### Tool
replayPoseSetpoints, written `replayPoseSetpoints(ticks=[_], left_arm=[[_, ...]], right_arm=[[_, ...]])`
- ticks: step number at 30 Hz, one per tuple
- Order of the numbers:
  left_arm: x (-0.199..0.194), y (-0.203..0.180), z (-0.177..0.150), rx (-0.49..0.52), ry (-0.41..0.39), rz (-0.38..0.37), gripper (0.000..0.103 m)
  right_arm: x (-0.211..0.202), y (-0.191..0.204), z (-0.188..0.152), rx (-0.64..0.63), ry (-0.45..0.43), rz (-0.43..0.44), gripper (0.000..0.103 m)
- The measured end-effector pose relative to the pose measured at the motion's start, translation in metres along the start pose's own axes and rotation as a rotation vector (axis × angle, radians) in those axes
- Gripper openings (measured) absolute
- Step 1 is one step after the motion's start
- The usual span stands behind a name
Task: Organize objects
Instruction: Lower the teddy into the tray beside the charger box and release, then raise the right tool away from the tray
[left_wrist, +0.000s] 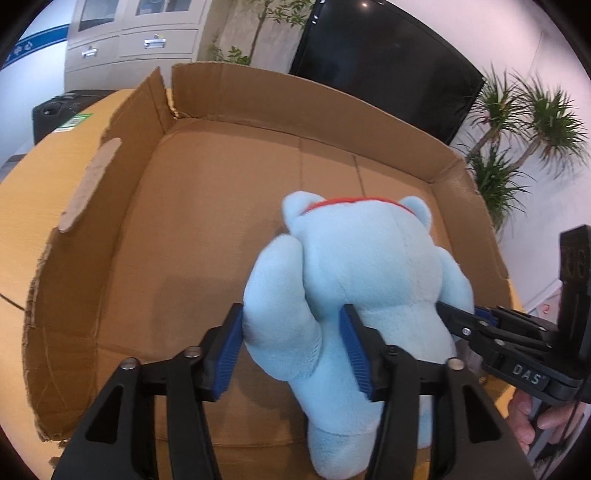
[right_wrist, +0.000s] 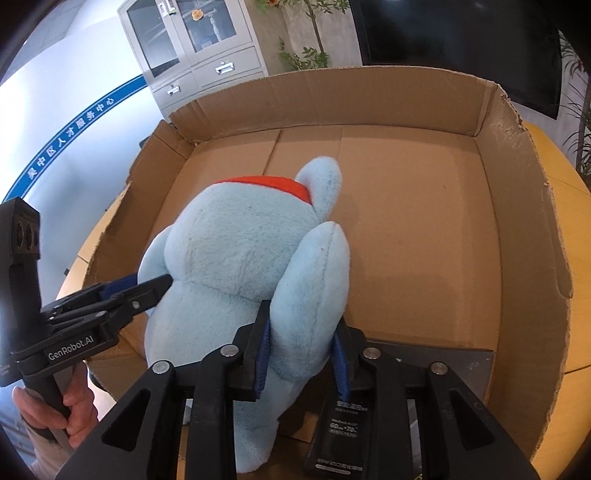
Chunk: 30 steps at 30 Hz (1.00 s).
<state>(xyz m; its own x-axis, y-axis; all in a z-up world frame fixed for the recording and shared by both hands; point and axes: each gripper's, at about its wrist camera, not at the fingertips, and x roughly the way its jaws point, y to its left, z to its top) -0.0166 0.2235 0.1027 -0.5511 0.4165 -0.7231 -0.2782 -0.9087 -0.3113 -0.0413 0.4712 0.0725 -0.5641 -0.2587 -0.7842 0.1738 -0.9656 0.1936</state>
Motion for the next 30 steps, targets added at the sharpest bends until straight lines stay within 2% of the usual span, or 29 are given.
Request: replayPoseSetpoints(ticks=[1,2,3,4,6,9,11,13,16,17,18,20,24,27,30], left_arm=[[0.001,0.000,0.001,-0.004,0.005,0.003,0.058],[0.000,0.001,0.002,-0.006,0.008,0.002,0.065],[-0.003,0.000,0.003,-0.006,0.005,-0.003,0.076],[-0.006,0.000,0.002,-0.003,-0.004,-0.004,0.080],[-0.015,-0.003,0.001,0.014,-0.029,0.008,0.080],[-0.035,-0.005,-0.003,0.010,-0.066,0.032,0.081],[-0.052,-0.007,-0.005,0.007,-0.091,0.036,0.081],[-0.072,-0.012,-0.009,0.016,-0.125,0.032,0.082],[-0.111,-0.023,-0.020,0.050,-0.179,0.013,0.090],[-0.125,-0.027,-0.026,0.065,-0.196,-0.002,0.100],[-0.136,-0.031,-0.031,0.077,-0.209,-0.015,0.102],[-0.165,-0.040,-0.045,0.116,-0.238,-0.047,0.102],[-0.201,-0.054,-0.074,0.175,-0.231,-0.114,0.102],[-0.216,-0.055,-0.097,0.177,-0.205,-0.173,0.102],[-0.216,-0.057,-0.123,0.195,-0.138,-0.214,0.102]], right_arm=[[-0.002,-0.001,-0.001,0.006,0.002,-0.014,0.034],[-0.003,-0.003,0.000,0.012,0.005,-0.028,0.038],[-0.008,-0.004,-0.002,0.019,0.007,-0.040,0.040],[-0.014,-0.006,-0.004,0.022,0.003,-0.041,0.044],[-0.030,-0.009,-0.011,0.018,-0.020,-0.051,0.048],[-0.060,-0.011,-0.021,0.031,-0.078,-0.071,0.065],[-0.084,-0.013,-0.029,0.054,-0.127,-0.063,0.075],[-0.109,-0.014,-0.039,0.076,-0.168,-0.043,0.080],[-0.152,-0.014,-0.057,0.087,-0.238,-0.009,0.082],[-0.169,-0.013,-0.065,0.087,-0.265,-0.002,0.083],[-0.185,-0.010,-0.073,0.084,-0.286,0.009,0.084],[-0.210,-0.007,-0.084,0.076,-0.320,0.029,0.089],[-0.253,-0.004,-0.116,0.070,-0.383,0.054,0.094],[-0.270,-0.009,-0.145,0.073,-0.376,0.083,0.096],[-0.268,-0.018,-0.184,0.082,-0.316,0.109,0.096]])
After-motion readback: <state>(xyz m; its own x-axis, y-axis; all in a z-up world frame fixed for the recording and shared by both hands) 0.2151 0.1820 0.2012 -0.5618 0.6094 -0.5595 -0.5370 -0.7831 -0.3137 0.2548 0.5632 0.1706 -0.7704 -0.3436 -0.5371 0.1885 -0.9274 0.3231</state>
